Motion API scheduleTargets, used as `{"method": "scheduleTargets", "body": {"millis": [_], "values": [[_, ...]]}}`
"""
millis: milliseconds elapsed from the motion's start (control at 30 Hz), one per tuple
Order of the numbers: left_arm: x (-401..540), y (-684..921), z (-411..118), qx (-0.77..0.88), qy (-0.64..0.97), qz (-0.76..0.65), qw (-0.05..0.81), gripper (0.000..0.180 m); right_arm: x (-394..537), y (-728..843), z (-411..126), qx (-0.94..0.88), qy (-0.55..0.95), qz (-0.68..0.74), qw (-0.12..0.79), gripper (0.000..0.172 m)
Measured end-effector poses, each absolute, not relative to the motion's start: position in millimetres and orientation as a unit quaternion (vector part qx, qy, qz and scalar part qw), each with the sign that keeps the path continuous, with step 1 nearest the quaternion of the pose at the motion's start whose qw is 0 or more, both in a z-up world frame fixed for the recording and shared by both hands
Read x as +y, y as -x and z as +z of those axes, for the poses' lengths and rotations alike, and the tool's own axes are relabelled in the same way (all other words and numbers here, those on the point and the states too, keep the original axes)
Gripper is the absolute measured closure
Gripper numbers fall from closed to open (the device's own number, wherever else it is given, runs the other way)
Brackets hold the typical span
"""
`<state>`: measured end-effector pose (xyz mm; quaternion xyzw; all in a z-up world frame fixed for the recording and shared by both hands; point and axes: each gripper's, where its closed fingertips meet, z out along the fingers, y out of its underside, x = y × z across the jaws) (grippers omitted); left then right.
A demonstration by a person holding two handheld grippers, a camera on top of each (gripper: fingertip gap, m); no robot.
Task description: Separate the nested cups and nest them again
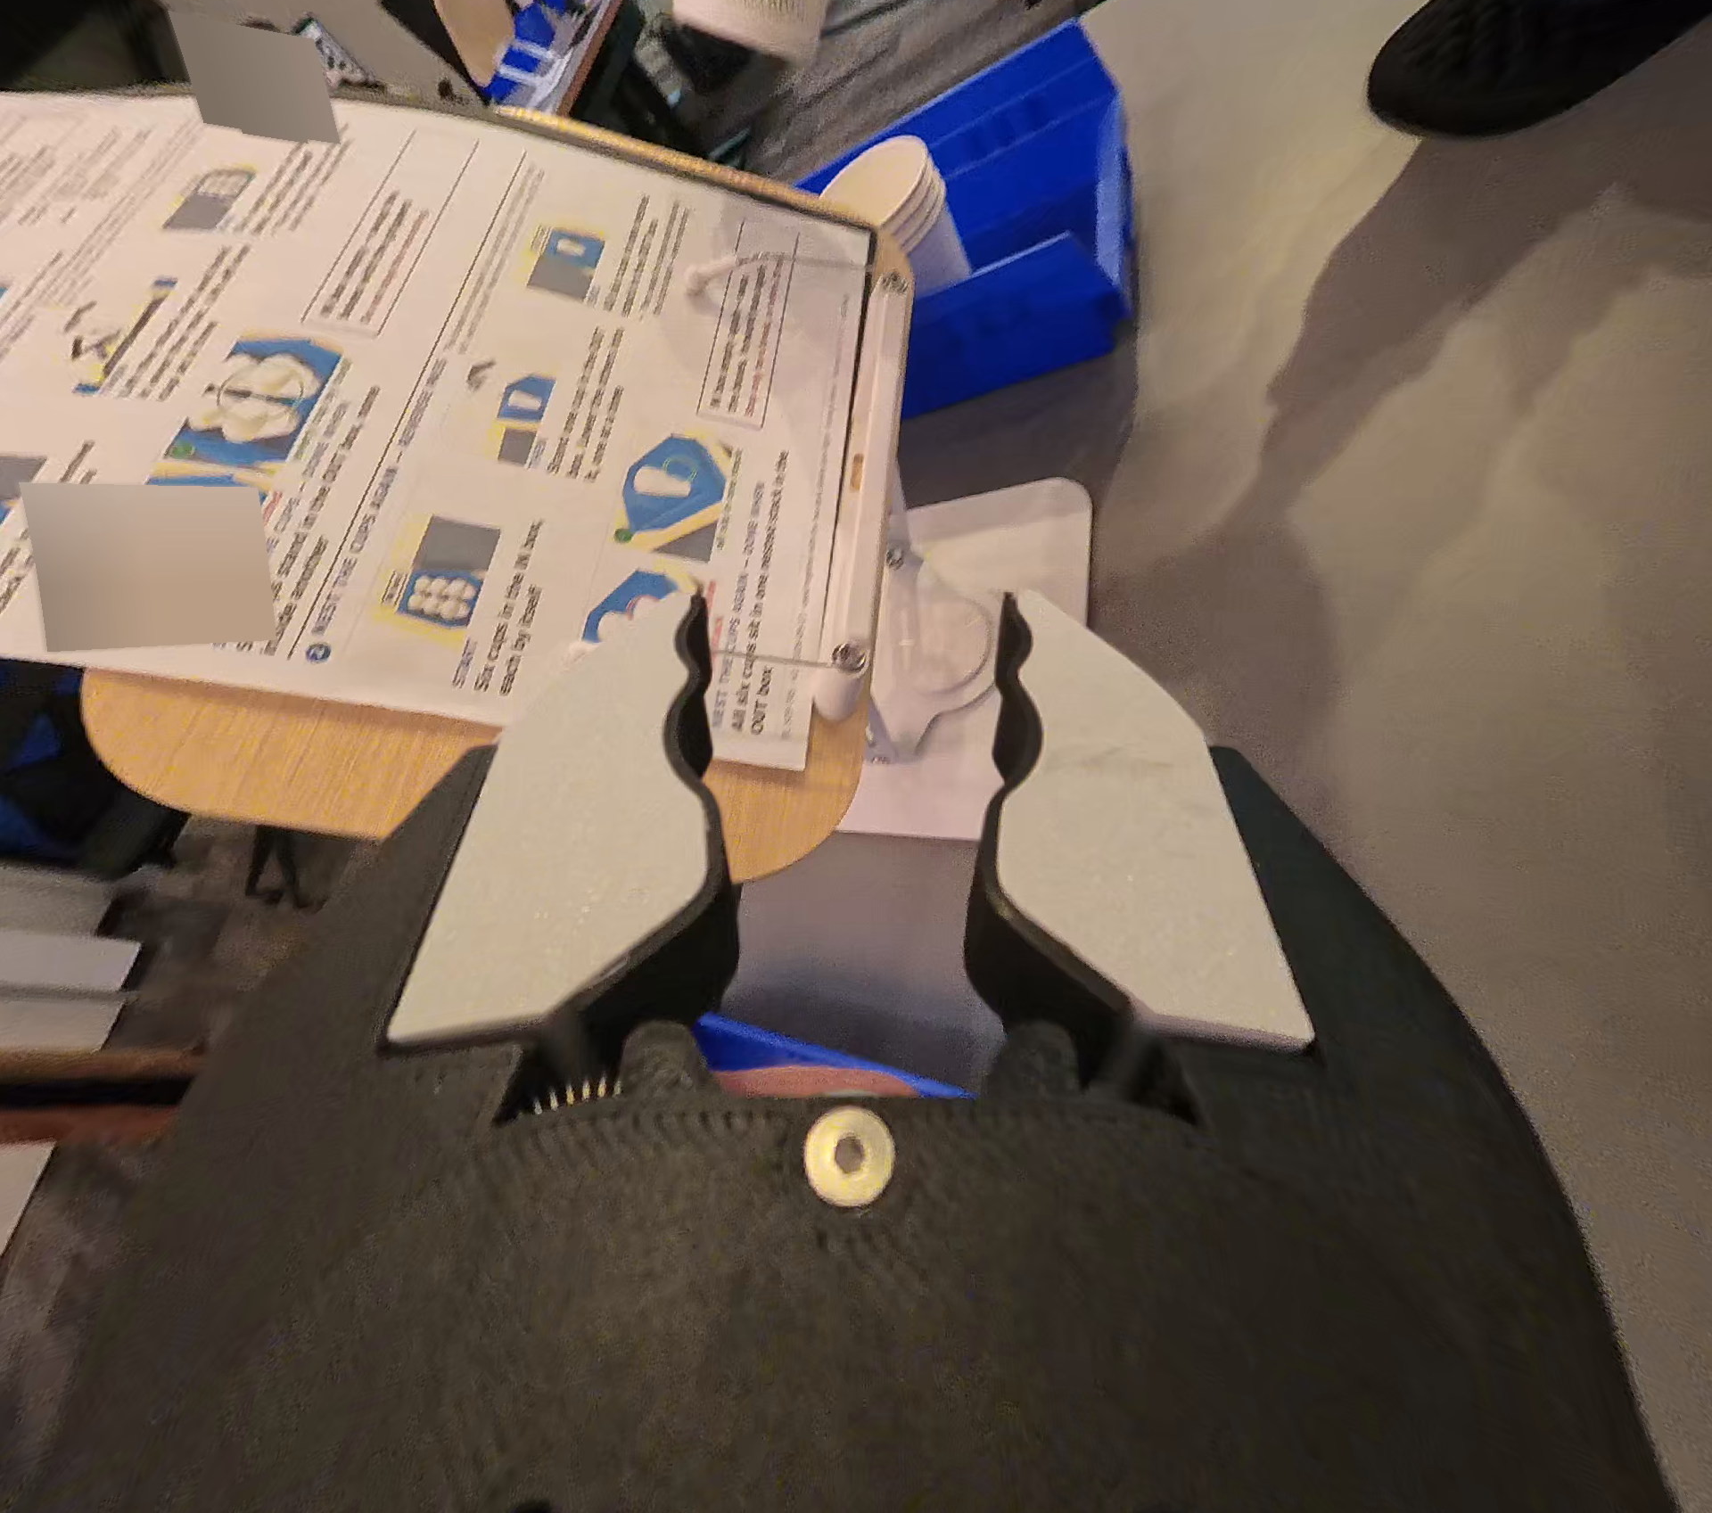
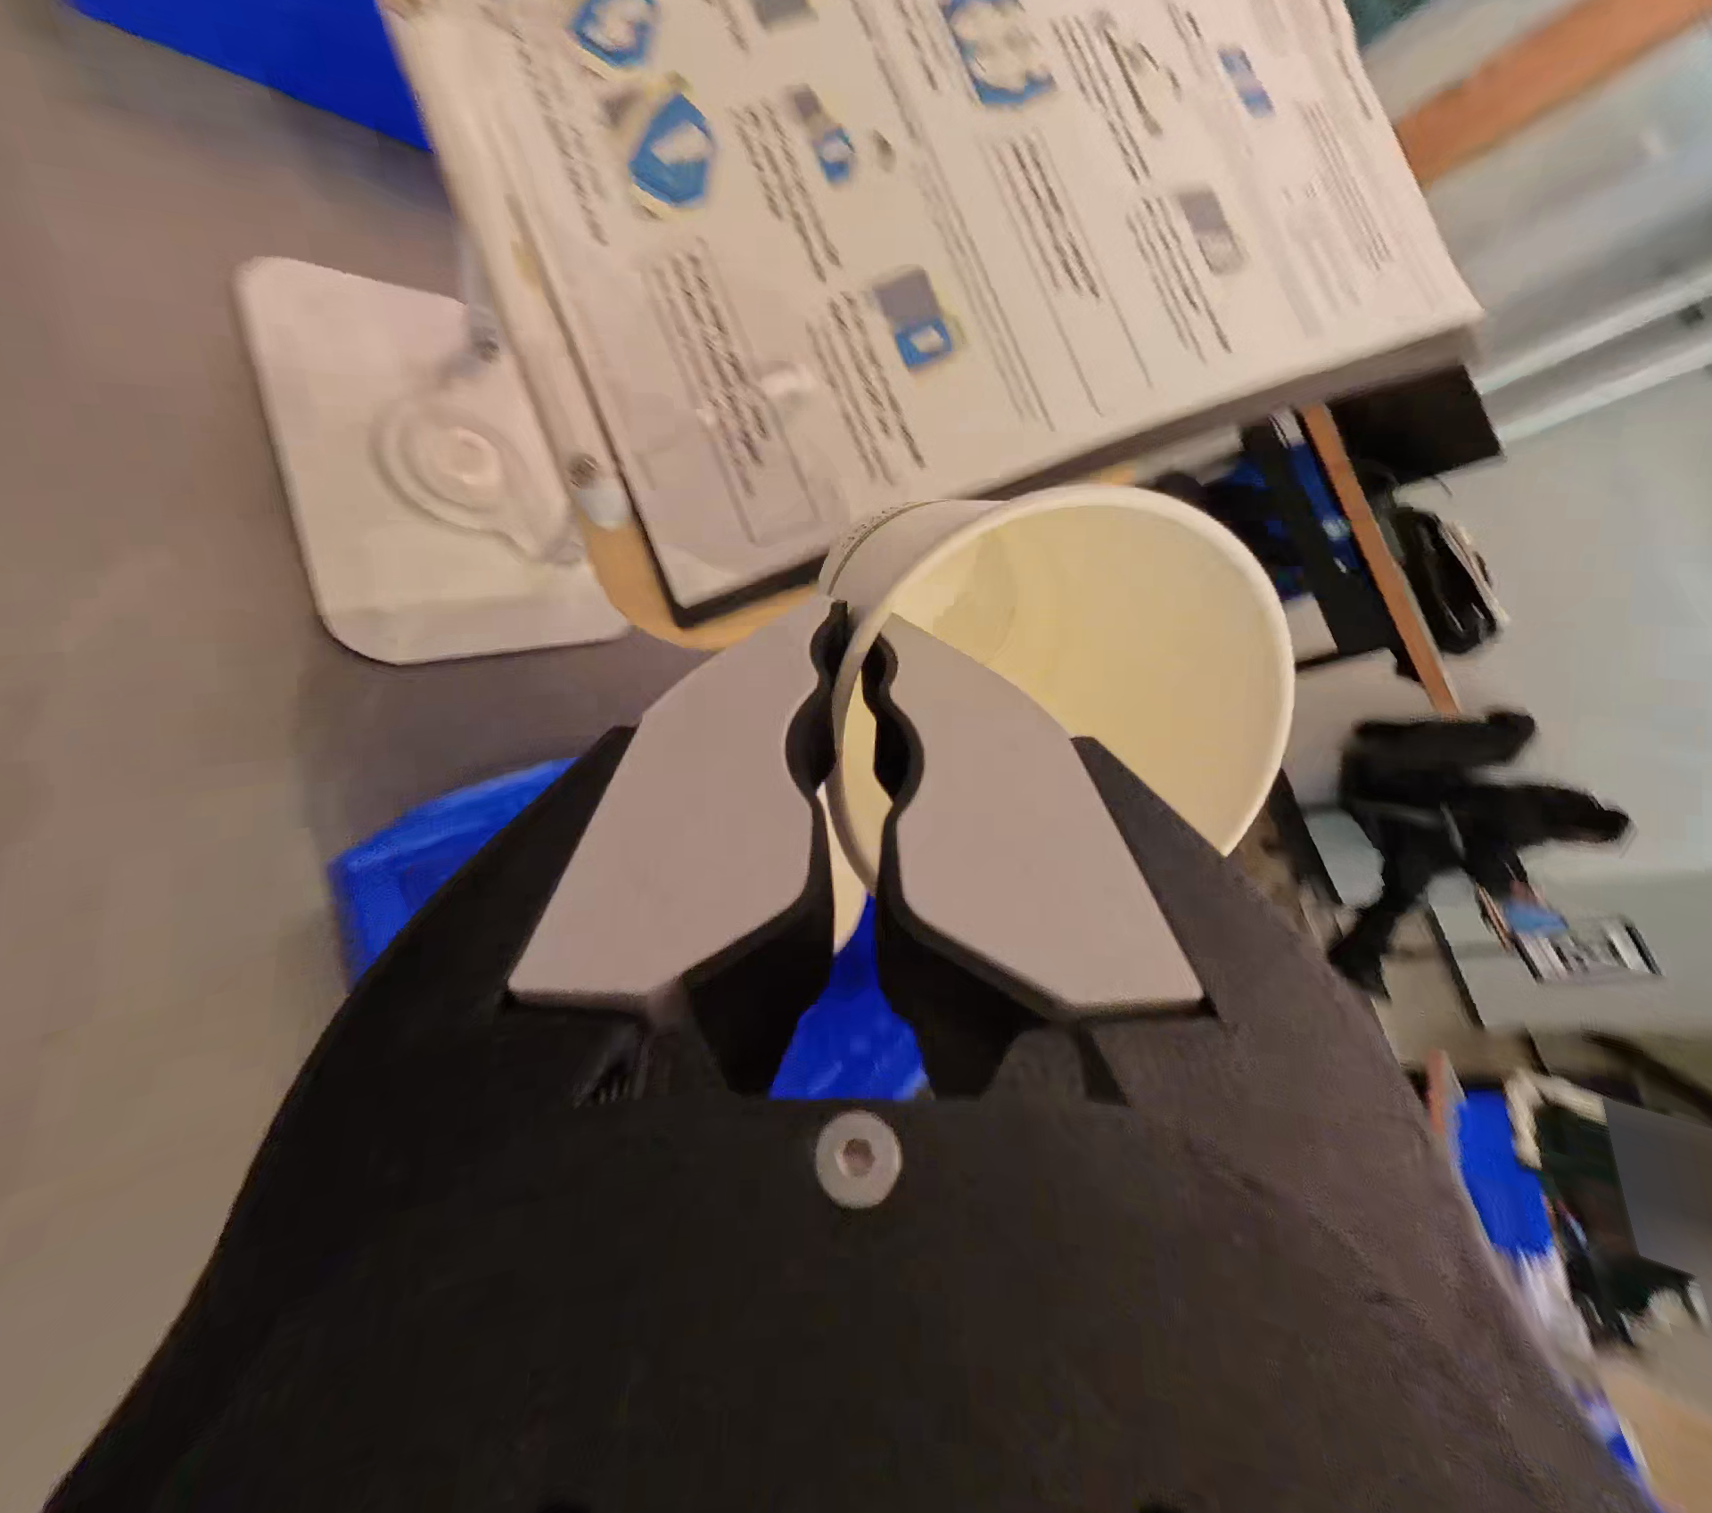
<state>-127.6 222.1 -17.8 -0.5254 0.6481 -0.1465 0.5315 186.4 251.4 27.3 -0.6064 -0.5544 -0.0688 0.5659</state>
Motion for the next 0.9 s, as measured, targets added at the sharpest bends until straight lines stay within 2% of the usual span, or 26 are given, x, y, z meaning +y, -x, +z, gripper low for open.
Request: {"method": "scheduleTargets", "body": {"millis": [267,900], "values": [[237,129,-35,0.655,0.545,-0.103,0.513,0.124,287,-235,-13,-0.513,0.699,-0.108,0.486,0.168],[243,132,-49,0.664,0.559,-0.078,0.49,0.126,304,-233,-93,-0.54,0.764,-0.072,0.346,0.168]]}}
